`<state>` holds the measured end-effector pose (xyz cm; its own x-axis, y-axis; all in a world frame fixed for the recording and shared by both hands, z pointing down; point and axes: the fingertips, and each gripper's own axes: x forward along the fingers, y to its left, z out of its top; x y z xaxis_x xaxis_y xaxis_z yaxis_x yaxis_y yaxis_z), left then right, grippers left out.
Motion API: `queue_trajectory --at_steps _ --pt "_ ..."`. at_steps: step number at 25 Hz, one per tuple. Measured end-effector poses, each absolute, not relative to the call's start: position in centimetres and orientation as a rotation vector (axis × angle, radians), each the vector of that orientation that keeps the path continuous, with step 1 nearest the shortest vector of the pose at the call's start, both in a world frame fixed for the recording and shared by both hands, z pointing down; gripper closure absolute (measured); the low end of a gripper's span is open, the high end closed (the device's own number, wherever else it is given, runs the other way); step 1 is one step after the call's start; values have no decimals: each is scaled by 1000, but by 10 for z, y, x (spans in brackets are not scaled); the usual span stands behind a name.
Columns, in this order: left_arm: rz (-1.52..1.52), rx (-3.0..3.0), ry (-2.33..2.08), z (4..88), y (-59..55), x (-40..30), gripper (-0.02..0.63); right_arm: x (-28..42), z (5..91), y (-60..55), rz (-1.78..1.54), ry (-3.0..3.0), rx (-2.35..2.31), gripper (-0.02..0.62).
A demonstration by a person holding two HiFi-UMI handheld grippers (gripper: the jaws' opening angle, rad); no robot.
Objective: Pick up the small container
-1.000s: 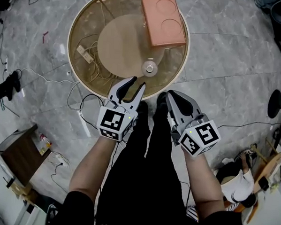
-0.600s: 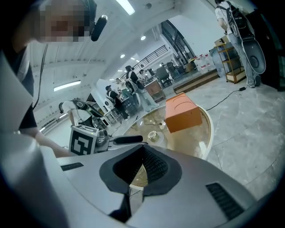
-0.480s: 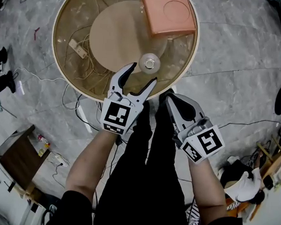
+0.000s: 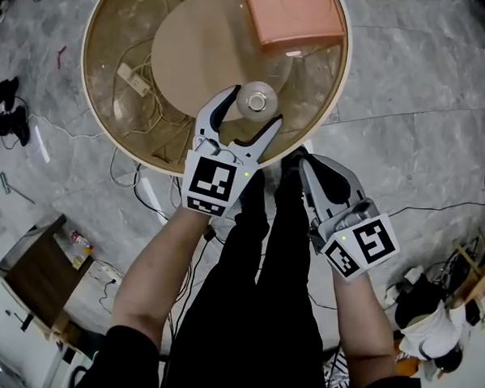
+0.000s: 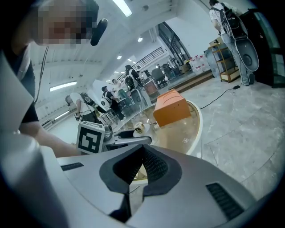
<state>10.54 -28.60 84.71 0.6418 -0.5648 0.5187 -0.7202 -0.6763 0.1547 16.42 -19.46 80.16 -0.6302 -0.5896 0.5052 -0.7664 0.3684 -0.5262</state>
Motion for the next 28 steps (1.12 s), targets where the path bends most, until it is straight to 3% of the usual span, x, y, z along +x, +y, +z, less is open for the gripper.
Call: queue_trajectory --at_steps 28 --pt "622 2516 -1147 856 -320 128 261 175 809 -184 1189 -2347 1186 581"
